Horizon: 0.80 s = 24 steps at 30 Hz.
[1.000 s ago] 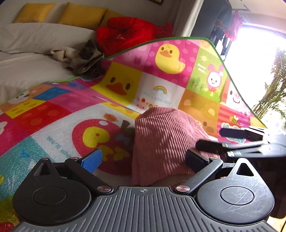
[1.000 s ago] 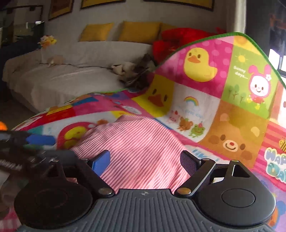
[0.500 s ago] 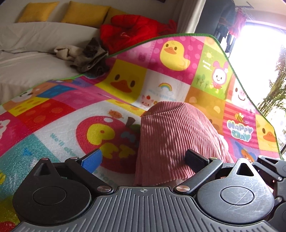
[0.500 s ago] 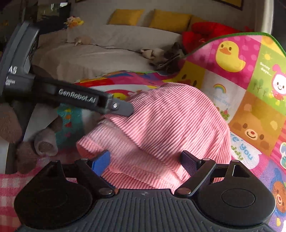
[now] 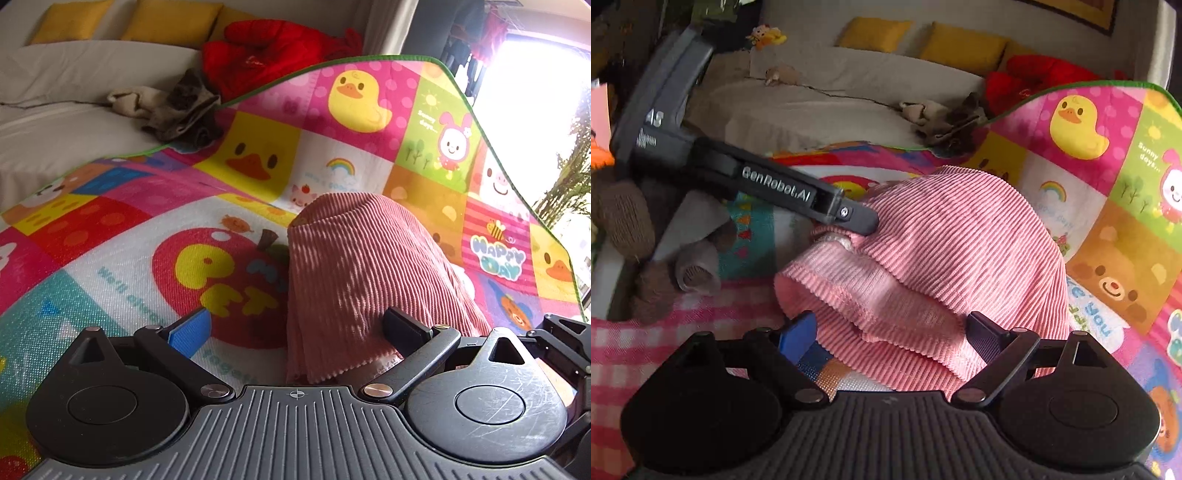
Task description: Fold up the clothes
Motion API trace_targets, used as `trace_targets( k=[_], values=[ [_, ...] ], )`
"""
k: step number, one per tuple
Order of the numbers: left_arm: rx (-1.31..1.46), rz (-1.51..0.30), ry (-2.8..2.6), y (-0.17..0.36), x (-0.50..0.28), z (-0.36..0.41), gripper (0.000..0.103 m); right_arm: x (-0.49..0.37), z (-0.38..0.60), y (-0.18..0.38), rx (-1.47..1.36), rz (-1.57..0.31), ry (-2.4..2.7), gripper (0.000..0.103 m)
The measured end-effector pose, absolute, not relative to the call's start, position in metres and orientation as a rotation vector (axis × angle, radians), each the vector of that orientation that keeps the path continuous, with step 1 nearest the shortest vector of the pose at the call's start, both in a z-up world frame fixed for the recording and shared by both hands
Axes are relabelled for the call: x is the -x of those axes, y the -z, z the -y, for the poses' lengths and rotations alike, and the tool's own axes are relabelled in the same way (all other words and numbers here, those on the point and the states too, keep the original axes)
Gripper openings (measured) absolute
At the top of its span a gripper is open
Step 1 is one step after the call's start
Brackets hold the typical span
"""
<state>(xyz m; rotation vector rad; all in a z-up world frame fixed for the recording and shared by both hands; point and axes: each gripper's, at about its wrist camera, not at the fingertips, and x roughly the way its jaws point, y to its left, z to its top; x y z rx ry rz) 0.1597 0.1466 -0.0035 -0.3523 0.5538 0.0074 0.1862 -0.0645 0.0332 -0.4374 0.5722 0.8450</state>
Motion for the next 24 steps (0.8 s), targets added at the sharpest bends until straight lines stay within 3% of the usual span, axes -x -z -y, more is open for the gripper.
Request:
trace_targets(
  k=[5, 10, 16, 24],
  values=[
    [0.352, -0.555, -0.006, 0.004, -0.160, -0.147, 0.102, -0.233, 0.099, -0.050, 0.164, -0.646, -0.751, 0.089],
    [0.352, -0.557, -0.007, 0.004, -0.160, -0.146, 0.102, -0.276, 0.139, -0.028, -0.155, -0.772, -0.546, 0.089],
    [0.348, -0.556, -0.027, 0.003, -0.160, -0.148, 0.102, -0.260, 0.124, -0.010, -0.038, -0.768, -0.563, 0.088],
    [0.339, -0.559, -0.056, 0.003, -0.161, -0.150, 0.102, -0.250, 0.123, -0.031, 0.008, -0.729, -0.623, 0.088]
  ],
)
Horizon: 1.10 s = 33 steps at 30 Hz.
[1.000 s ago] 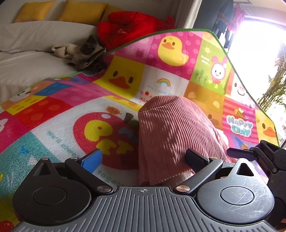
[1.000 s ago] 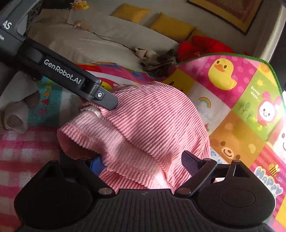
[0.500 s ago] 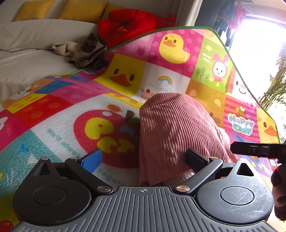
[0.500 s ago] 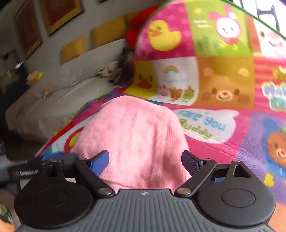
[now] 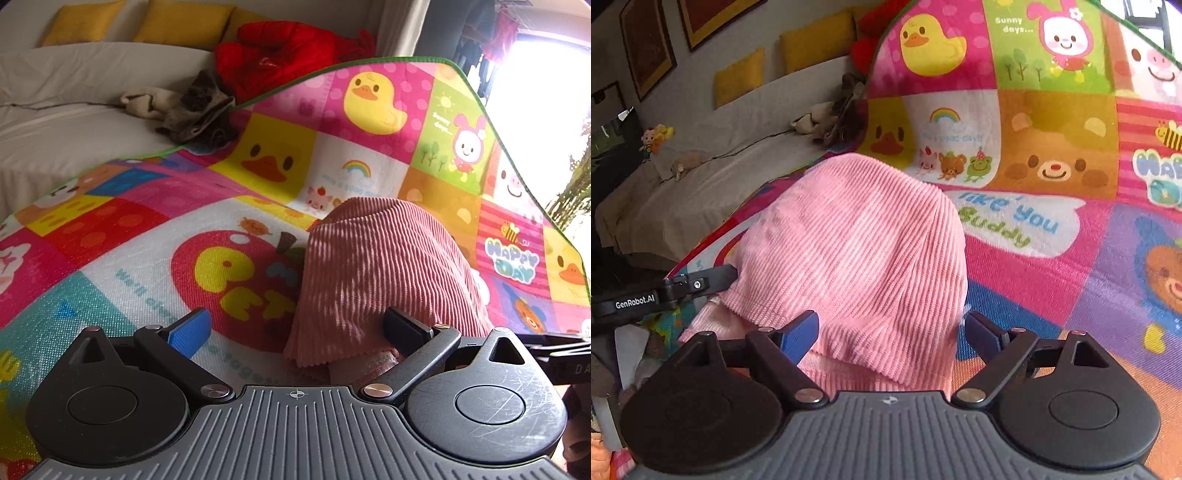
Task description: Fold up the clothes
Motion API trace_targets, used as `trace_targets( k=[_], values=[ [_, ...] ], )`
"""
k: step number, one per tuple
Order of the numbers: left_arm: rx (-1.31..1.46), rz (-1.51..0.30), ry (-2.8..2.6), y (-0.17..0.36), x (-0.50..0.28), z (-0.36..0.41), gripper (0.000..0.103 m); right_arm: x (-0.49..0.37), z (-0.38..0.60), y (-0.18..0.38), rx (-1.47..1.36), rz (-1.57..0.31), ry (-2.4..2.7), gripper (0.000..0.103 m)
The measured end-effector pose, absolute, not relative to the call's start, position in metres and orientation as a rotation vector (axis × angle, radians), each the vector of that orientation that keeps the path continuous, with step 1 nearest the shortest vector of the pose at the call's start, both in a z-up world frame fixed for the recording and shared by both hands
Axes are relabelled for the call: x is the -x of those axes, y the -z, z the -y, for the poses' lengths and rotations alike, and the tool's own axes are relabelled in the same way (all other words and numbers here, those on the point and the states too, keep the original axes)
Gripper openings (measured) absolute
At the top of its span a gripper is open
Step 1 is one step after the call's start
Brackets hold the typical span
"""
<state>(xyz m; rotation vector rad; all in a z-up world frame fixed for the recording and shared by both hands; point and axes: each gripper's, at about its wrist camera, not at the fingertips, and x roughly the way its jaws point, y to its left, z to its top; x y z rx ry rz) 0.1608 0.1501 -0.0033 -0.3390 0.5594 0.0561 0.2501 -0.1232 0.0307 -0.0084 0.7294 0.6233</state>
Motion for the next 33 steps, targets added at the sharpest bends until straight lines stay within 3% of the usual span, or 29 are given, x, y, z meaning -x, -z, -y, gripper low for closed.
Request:
trace_targets(
  k=[4, 8, 10, 16, 19, 23, 29, 33],
  values=[
    [0.327, -0.565, -0.058, 0.004, -0.162, -0.148, 0.102, -0.254, 0.113, -0.049, 0.033, -0.651, -0.629, 0.088],
    [0.325, -0.579, -0.056, 0.004, -0.163, -0.148, 0.102, -0.267, 0.076, -0.026, 0.216, -0.679, -0.590, 0.088],
    [0.323, -0.584, -0.057, 0.005, -0.163, -0.148, 0.102, -0.269, 0.069, -0.020, 0.256, -0.664, -0.576, 0.096],
    [0.314, -0.588, -0.063, 0.004, -0.162, -0.146, 0.102, -0.270, 0.064, -0.053, 0.258, -0.554, -0.575, 0.096],
    [0.309, -0.585, -0.062, 0.004, -0.162, -0.145, 0.102, -0.283, 0.054, -0.066, 0.197, -0.502, -0.546, 0.092],
    [0.310, -0.585, -0.055, 0.004, -0.162, -0.145, 0.102, -0.310, 0.027, -0.057, 0.173, -0.553, -0.551, 0.078],
    [0.311, -0.585, -0.045, 0.004, -0.162, -0.145, 0.102, -0.337, 0.001, -0.026, 0.228, -0.655, -0.543, 0.079],
    [0.311, -0.587, -0.039, 0.004, -0.162, -0.145, 0.102, -0.317, 0.016, -0.035, 0.218, -0.601, -0.544, 0.080]
  ],
)
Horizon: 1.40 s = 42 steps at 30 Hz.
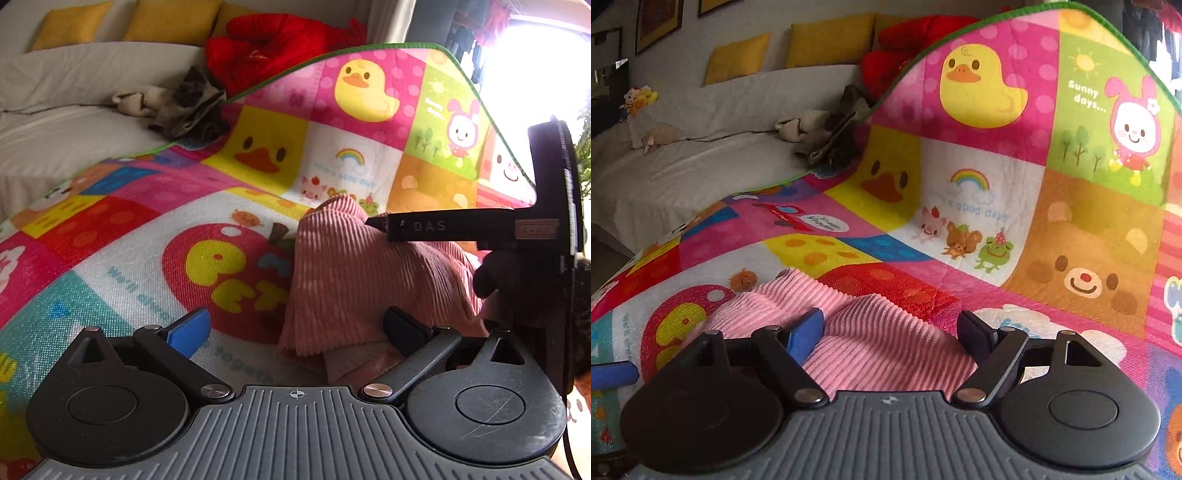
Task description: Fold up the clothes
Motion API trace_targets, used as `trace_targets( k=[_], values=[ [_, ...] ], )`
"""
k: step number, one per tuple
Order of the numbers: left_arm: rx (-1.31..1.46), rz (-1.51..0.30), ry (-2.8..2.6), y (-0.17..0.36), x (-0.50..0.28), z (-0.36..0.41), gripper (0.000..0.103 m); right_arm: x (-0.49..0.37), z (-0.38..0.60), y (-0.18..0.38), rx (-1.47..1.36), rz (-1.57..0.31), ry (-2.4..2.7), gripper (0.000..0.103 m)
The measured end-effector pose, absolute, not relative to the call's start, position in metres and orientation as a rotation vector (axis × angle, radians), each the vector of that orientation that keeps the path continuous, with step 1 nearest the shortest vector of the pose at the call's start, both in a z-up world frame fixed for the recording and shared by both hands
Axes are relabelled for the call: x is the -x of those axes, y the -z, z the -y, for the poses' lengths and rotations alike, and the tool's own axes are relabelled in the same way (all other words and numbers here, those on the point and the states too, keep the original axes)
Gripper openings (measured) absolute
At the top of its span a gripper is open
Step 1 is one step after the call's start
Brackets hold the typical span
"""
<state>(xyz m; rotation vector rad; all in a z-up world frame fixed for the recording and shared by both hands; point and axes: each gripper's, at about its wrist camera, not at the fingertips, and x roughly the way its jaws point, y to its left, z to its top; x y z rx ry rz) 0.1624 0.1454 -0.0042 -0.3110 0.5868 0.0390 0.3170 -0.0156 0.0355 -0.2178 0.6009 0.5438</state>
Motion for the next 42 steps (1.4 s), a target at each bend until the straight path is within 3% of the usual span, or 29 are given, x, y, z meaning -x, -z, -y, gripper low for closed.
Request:
trace_targets(
  k=[3, 15, 27, 32, 42],
  values=[
    [0.311, -0.590, -0.035, 0.005, -0.163, -0.145, 0.102, -0.284, 0.043, -0.044, 0.216, -0.544, -0.574, 0.086],
    [0.300, -0.573, -0.074, 0.002, -0.161, -0.141, 0.103, -0.192, 0.130, -0.019, 0.153, -0.647, -0.576, 0.102],
    [0.110, -0.645, -0.078, -0.024, -0.031, -0.053, 0.103, -0.108, 0.171, -0.006, 0.111, -0.688, -0.501, 0.103],
    [0.093, -0.756, -0.123, -0.005, -0.023, -0.036, 0.103, -0.099, 0.174, 0.000, 0.107, -0.725, -0.460, 0.103],
    [0.053, -0.738, -0.149, 0.004, -0.022, -0.030, 0.103, -0.100, 0.168, 0.003, 0.155, -0.725, -0.445, 0.103]
  ],
)
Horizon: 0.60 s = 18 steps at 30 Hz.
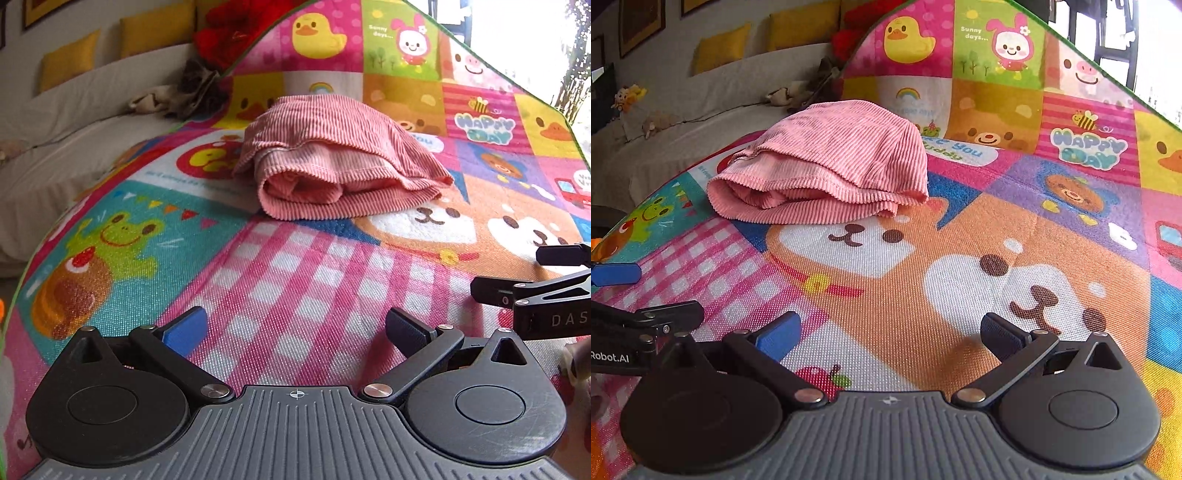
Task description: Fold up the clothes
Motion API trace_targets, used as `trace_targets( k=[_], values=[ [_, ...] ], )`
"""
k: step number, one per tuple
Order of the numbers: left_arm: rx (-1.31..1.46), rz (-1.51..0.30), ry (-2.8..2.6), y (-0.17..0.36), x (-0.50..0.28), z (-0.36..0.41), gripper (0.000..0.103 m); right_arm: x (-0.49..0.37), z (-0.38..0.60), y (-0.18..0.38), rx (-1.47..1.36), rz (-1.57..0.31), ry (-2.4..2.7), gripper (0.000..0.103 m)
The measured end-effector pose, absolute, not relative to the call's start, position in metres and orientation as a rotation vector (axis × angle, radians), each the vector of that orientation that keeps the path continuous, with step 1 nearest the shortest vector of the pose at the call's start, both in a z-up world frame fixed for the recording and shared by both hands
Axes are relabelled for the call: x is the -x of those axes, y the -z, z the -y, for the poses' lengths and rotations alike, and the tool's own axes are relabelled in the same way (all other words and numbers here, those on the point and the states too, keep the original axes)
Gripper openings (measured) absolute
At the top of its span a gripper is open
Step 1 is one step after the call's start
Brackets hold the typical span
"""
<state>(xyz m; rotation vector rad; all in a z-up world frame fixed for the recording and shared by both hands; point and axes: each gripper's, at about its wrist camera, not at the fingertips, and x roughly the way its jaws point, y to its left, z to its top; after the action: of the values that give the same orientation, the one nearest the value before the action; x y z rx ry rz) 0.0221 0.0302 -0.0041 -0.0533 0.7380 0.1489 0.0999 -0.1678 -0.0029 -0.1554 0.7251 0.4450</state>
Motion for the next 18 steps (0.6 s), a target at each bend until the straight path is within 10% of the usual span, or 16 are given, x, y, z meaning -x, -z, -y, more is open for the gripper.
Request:
trace_targets(
  k=[18],
  values=[
    [0.055, -0.736, -0.148, 0.0039, -0.0229, -0.0300, 0.103, -0.0999, 0.1696, 0.0034, 0.144, -0.723, -0.449, 0.103]
  ],
)
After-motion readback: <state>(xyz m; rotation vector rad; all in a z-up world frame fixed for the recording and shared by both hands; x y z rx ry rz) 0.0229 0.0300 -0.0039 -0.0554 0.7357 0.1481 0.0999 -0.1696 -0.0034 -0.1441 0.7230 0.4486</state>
